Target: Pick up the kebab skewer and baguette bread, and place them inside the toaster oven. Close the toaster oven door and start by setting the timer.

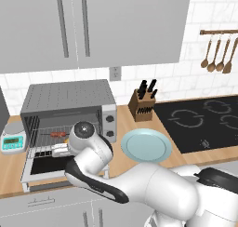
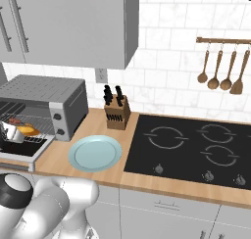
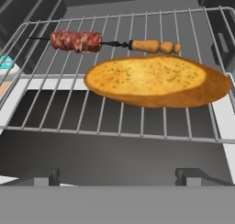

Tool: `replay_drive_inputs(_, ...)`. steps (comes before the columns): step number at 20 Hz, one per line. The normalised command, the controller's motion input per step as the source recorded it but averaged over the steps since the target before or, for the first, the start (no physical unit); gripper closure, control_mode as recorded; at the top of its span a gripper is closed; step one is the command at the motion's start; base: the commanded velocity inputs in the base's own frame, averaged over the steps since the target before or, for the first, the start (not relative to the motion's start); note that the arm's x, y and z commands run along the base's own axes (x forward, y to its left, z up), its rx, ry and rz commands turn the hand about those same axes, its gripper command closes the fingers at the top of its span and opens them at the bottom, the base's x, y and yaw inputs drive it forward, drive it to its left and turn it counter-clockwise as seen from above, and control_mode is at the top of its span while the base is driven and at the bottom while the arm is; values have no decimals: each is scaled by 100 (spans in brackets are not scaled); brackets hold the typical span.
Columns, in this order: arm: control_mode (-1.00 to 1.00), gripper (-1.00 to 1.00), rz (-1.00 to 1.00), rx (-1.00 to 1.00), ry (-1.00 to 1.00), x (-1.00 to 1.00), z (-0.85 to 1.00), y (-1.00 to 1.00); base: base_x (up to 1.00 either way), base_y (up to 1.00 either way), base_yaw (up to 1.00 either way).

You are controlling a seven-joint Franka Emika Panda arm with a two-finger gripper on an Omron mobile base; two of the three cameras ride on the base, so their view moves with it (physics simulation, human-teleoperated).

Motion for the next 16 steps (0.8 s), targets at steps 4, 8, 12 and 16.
replay_drive_inputs(4,-100,-100,0,0,0,6,0,0,0,0,0)
replay_drive_inputs(8,-100,-100,0,0,0,3,0,0,0,0,0)
replay_drive_inputs(12,-100,-100,0,0,0,3,-6,0,0,0,0)
replay_drive_inputs(16,-100,-100,0,0,-2,4,-20,0,0,0,0)
